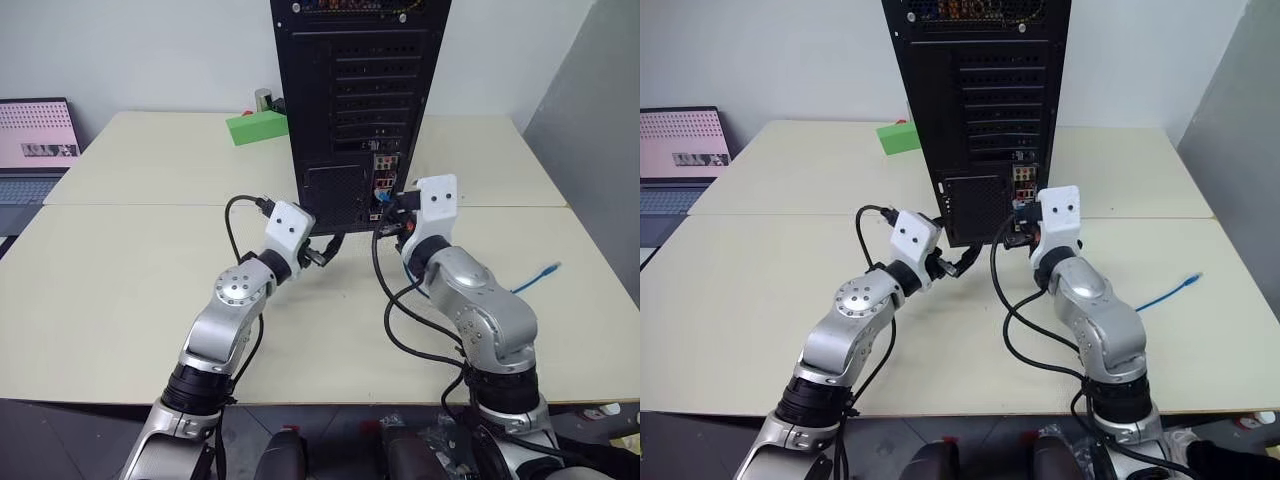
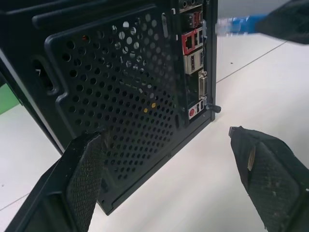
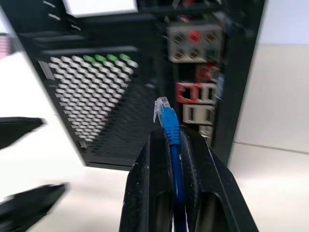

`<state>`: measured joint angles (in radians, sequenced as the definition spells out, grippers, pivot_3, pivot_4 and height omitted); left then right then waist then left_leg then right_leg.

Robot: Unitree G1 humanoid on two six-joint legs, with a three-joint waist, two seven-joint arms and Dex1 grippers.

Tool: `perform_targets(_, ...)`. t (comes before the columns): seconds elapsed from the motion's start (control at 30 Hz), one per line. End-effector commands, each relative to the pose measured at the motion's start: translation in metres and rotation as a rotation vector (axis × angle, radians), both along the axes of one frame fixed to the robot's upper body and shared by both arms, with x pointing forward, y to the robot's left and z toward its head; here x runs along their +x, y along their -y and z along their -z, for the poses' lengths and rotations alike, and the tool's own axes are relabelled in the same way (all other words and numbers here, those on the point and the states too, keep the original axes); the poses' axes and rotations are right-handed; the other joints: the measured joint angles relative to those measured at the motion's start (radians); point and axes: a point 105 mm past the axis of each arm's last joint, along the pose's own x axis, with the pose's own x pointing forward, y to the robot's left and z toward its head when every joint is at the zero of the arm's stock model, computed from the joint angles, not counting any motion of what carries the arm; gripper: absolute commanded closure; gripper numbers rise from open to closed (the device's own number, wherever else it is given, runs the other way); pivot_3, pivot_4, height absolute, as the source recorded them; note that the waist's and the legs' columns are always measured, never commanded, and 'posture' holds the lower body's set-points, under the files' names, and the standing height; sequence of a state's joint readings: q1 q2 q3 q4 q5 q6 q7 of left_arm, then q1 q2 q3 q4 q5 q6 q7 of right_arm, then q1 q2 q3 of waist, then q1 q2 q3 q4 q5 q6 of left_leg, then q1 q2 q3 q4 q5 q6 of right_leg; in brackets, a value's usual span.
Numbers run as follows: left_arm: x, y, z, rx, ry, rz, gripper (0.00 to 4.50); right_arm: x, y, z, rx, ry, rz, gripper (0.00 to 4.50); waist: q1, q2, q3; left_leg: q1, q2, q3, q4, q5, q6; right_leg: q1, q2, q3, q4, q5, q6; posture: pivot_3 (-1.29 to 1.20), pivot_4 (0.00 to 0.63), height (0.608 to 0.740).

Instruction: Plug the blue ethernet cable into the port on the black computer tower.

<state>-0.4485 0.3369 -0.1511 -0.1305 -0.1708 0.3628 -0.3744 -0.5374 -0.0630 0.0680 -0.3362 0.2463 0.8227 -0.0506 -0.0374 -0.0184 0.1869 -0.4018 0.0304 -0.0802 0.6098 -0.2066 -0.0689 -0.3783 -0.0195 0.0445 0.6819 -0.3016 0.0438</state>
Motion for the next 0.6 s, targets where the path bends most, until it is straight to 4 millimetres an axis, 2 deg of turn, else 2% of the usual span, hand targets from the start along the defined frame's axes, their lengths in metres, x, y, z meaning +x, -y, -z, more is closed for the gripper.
perform_targets(0.03,-0.002,-0.001,-0.016,-0.011,0.063,0.001,0.32,0.004,0.002,-0.019,0.016,0.075,0.016,4.5,0.0,0.0,0.0,0.0,0.0,0.0,0.0,0.0,0.0,0.0,0.0,0.0,0.0,0.0,0.0,0.0,0.15,0.74)
perform_targets(0.6,-0.004,0.001,-0.018,-0.006,0.07,0.006,0.32,0.021,-0.002,-0.024,0.013,0.104,0.02,4.5,0.0,0.0,0.0,0.0,0.0,0.0,0.0,0.0,0.0,-0.001,0.0,0.0,0.0,0.0,0.0,0.0,0.15,0.74)
